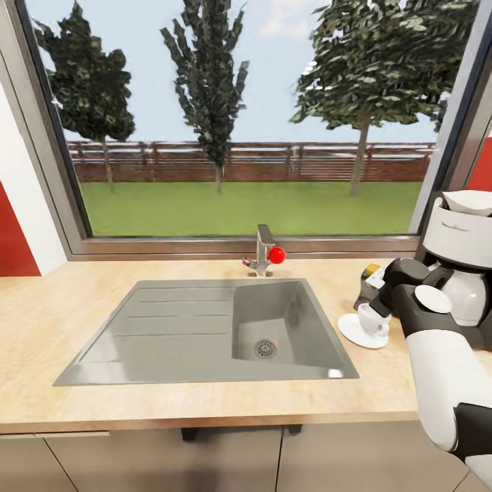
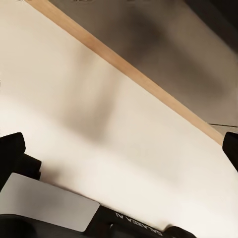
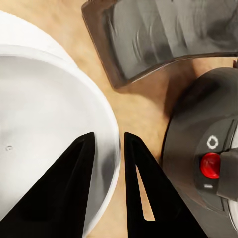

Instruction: Set up a coffee station on the kitchen countertop: keep the coffee maker on the countertop, move the bottle of coffee from the kitchen shelf to the counter next to the coffee maker, place a paper coffee filter on top of the coffee maker, put the saucer next to the coffee maker with the coffee cup on the saucer, and place the electric kettle next to the coffee maker.

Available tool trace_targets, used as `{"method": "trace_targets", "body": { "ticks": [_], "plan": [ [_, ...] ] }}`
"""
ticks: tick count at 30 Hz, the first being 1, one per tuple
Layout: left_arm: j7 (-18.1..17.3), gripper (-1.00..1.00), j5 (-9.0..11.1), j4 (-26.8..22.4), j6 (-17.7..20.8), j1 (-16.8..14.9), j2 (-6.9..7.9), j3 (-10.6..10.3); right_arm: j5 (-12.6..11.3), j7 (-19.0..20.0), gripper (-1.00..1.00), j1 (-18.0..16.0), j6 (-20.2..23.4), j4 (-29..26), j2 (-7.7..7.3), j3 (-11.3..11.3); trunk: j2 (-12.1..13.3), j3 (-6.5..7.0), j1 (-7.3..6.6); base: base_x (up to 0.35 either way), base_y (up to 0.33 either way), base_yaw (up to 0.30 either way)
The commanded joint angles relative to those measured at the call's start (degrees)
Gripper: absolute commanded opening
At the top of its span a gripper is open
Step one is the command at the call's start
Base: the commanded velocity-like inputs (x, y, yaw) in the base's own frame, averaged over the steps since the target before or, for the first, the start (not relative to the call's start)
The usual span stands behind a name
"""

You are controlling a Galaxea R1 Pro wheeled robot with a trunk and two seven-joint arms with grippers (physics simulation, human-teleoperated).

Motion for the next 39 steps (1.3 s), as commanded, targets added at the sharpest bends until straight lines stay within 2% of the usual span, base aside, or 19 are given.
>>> {"method": "trace_targets", "body": {
  "ticks": [1,24,26,34,39],
  "plan": [
    [-0.30,1.00,-0.23,0.09,-0.13,-0.05,0.00,0.46,0.27,0.62,-1.00,-0.06,0.45,-0.05,0.01,-0.03,-0.04,-0.06,0.00,0.072,0.070,0.000],
    [-0.30,1.00,-0.23,0.01,-0.16,-0.04,0.00,0.44,0.27,0.62,-1.00,-0.06,0.45,-0.04,0.01,-0.03,-0.04,-0.06,0.00,0.018,0.017,0.000],
    [-0.30,1.00,-0.21,0.01,-0.16,-0.04,0.00,0.43,0.27,0.63,-1.00,-0.06,0.45,-0.04,0.01,-0.01,-0.84,-0.42,0.44,0.000,0.000,0.000],
    [-0.30,1.00,-0.23,0.00,-0.14,-0.04,0.00,0.38,0.22,0.65,-1.00,-0.06,0.45,-0.04,0.01,0.03,-0.84,-0.42,0.44,0.000,0.000,0.000],
    [-0.30,1.00,-0.23,0.00,-0.14,-0.04,0.00,0.37,0.19,0.67,-1.00,-0.06,0.45,-0.04,0.06,0.03,-2.85,-1.32,1.54,0.000,0.000,0.000]
  ]
}}
